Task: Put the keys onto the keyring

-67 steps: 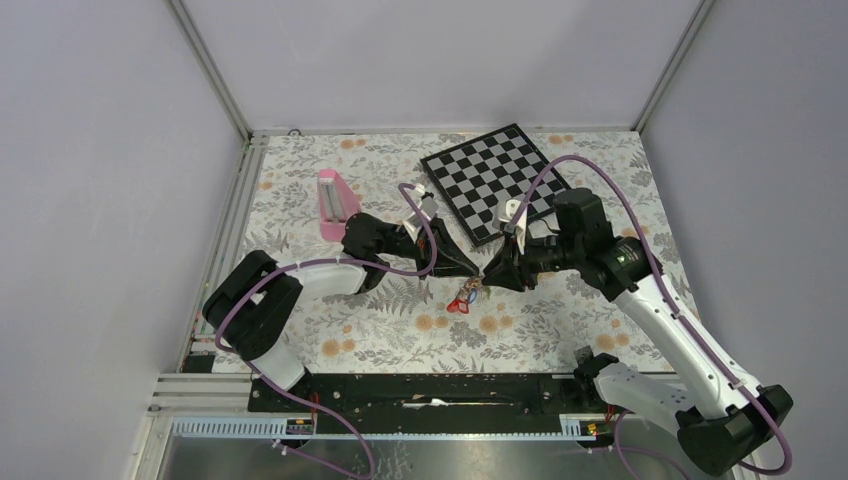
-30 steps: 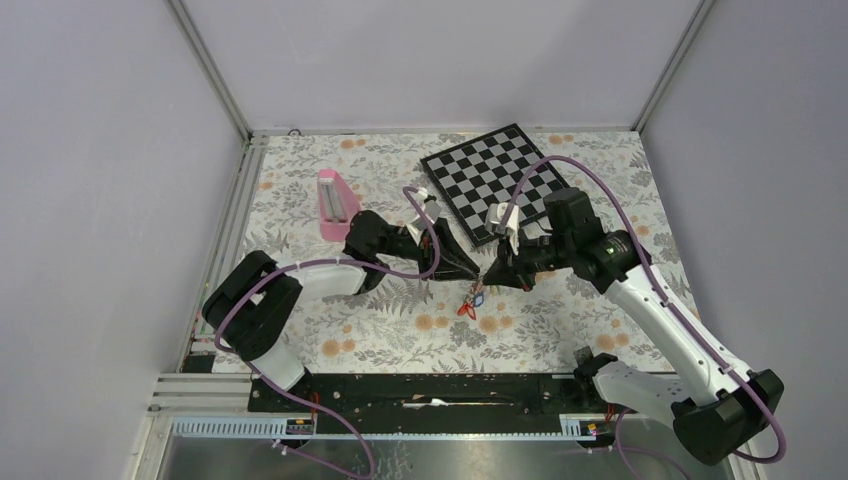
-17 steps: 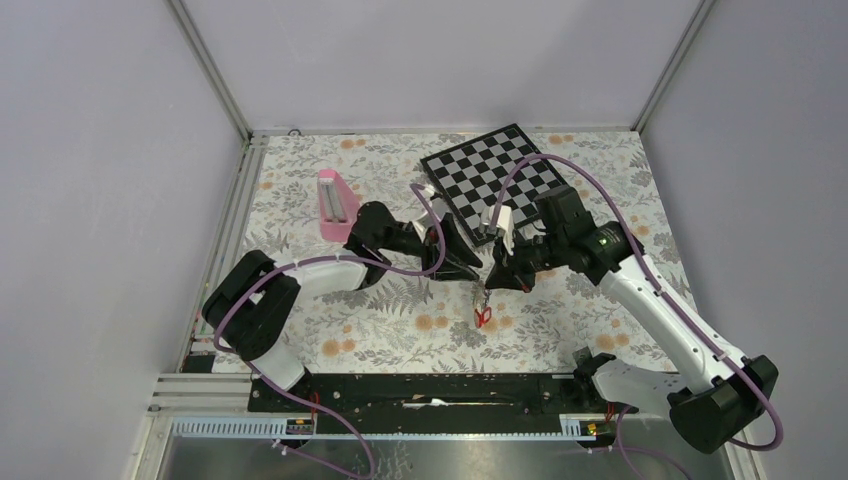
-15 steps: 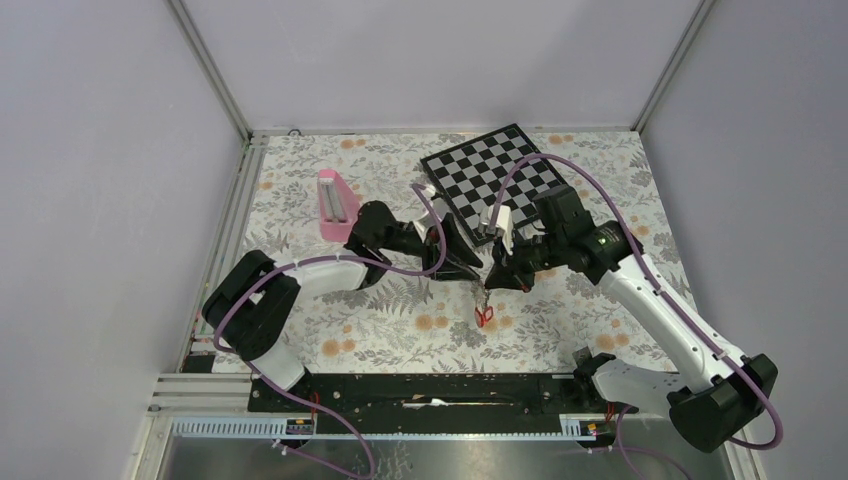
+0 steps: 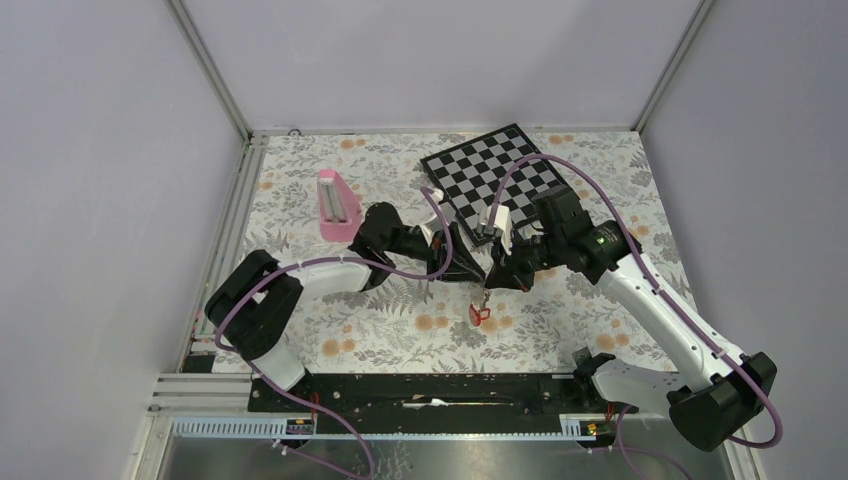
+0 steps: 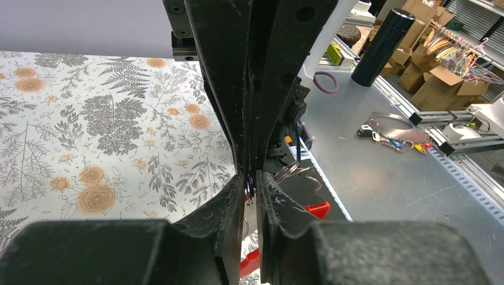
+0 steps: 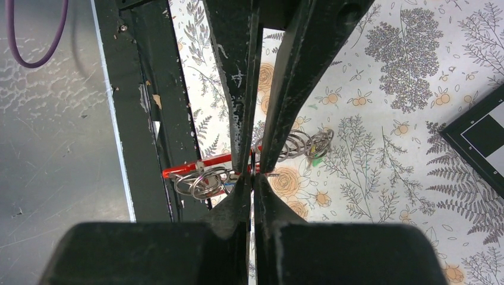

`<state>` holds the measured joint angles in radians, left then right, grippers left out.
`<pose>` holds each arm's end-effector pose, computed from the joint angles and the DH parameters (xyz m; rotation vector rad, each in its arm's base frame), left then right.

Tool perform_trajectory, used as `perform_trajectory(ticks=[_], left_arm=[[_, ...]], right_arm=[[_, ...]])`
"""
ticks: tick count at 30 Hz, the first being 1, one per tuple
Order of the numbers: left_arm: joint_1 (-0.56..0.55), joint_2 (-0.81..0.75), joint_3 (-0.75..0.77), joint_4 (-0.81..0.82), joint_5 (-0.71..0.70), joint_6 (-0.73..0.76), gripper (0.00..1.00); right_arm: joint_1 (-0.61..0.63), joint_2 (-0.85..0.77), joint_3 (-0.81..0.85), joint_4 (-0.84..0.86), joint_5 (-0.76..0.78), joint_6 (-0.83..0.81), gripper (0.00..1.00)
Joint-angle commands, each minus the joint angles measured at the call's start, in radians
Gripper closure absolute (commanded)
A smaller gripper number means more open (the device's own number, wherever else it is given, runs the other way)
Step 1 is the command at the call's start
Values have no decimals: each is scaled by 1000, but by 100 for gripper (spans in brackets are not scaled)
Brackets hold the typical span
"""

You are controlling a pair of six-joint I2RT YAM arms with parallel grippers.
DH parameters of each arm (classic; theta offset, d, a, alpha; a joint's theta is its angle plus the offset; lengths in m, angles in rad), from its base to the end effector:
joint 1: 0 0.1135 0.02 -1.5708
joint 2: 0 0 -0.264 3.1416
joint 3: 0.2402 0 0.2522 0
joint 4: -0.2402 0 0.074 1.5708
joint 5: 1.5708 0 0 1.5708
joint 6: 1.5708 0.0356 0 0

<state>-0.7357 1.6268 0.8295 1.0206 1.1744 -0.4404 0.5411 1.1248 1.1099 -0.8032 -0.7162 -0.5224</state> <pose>0.2259 -0.2488 0.2632 1.3075 1.1660 -1.6802 0.1773 0.1338 0.3344 -1.4377 1.7831 0.8563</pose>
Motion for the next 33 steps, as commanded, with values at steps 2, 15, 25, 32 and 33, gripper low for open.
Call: perform_trajectory(ticks=[2,15,25,32,33], left_arm=[[-9,11,46,11,1,20,85],[-8,-11,28,62,30,1,100],[-1,11,-11,366,69,-198,100],[-2,14,-9,363,60,-195,100],[-1,14,-10,363,59,-195,100]], right_arm=[[9,-10,37,31,-7,12,100],[9,-63,4,72,29,27,86],[-2,-142,-53,96,15,15,66],[-6,-141,-73,106,-42,22,65],[-7,-140,-74,110,-46,24,65]])
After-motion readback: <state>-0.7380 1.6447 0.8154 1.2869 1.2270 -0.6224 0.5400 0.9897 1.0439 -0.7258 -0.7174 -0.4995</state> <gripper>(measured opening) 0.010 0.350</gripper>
